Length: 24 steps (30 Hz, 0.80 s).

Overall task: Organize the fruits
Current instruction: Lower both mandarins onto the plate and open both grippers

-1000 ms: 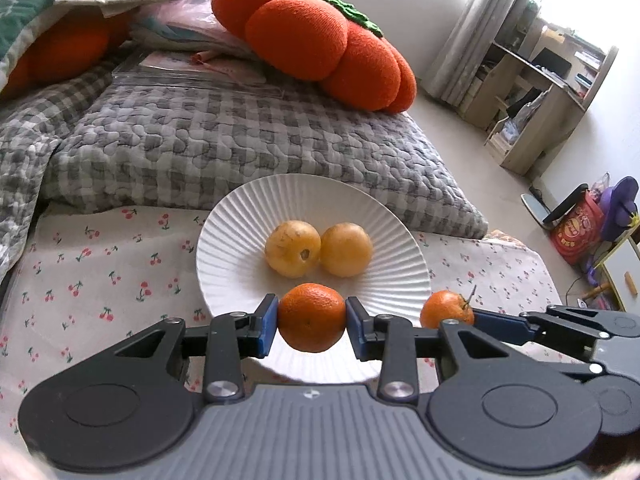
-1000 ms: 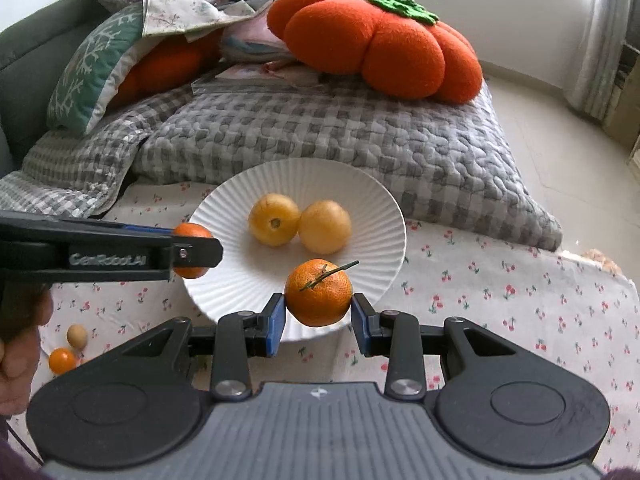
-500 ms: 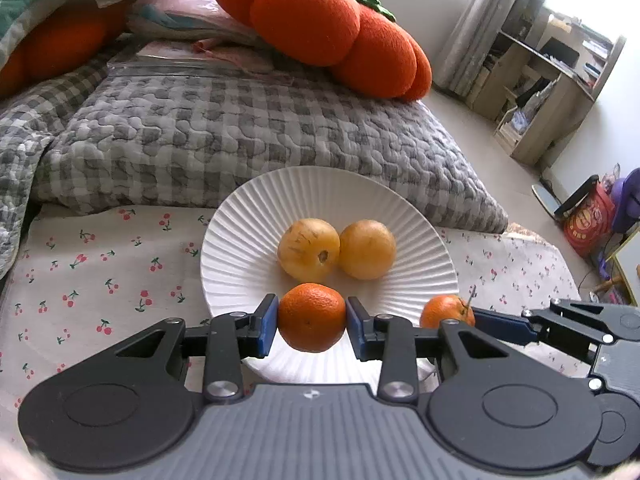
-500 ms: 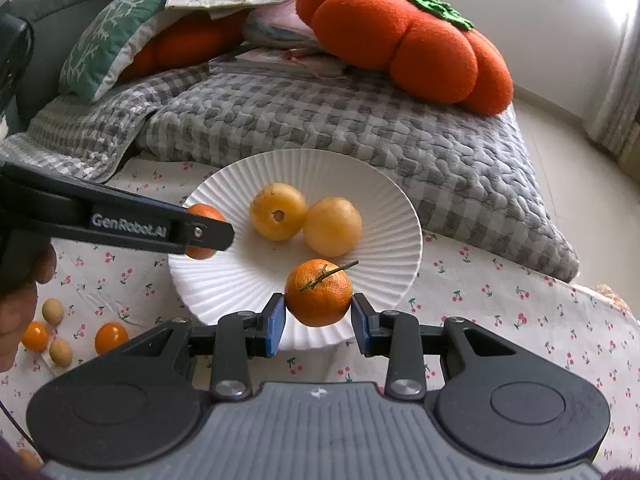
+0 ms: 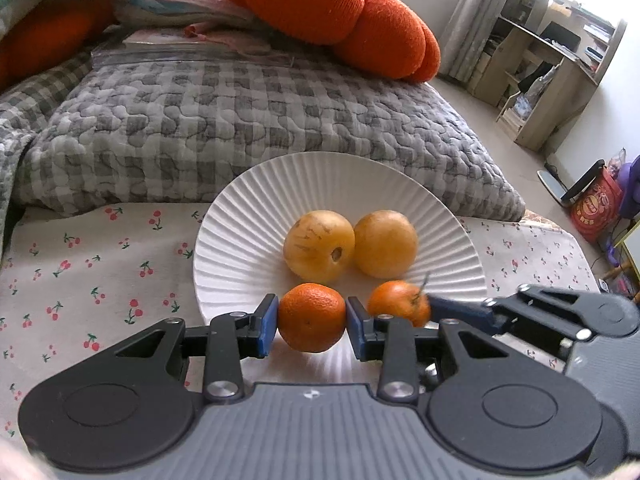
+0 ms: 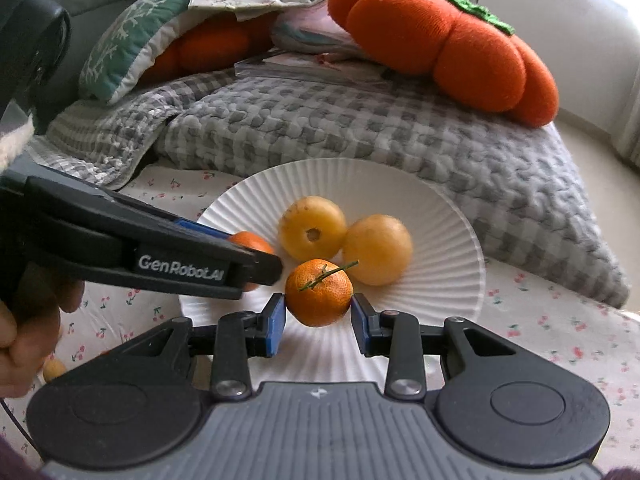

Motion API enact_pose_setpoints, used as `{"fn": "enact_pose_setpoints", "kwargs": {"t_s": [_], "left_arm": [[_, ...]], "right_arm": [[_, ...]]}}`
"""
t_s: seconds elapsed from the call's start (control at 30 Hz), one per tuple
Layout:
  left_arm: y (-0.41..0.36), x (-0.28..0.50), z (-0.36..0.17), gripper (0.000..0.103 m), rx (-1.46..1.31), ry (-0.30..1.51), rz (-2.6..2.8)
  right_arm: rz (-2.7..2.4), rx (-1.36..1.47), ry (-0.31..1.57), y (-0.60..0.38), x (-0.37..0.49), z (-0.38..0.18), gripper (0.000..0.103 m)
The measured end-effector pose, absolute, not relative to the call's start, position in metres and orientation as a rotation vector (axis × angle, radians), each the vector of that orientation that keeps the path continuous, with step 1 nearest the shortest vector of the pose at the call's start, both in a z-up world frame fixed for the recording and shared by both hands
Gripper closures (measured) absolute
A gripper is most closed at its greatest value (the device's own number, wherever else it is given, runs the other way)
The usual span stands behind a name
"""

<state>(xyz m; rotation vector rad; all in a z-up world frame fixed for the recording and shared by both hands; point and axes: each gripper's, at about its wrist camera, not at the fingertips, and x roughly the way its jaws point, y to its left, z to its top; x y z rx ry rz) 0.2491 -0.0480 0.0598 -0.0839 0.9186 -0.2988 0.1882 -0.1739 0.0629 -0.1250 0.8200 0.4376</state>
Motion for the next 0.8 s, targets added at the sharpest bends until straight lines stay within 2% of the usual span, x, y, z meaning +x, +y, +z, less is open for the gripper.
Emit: {"fn": "enact_pose_setpoints", "kwargs": {"t_s": [0.33, 0.8], "left_arm": [[-0.049, 0.259, 0.047, 0.074, -0.133, 0.909, -0.325], [-0.034, 0.256, 0.060, 0.072, -0.214, 0.887, -0.326]], "right_arm": [[0.404, -0.091, 0.780, -0.188, 0.194, 0.053, 0.071], [0.491, -0.103, 0.764, -0.181, 0.187, 0.057, 0.070]]}}
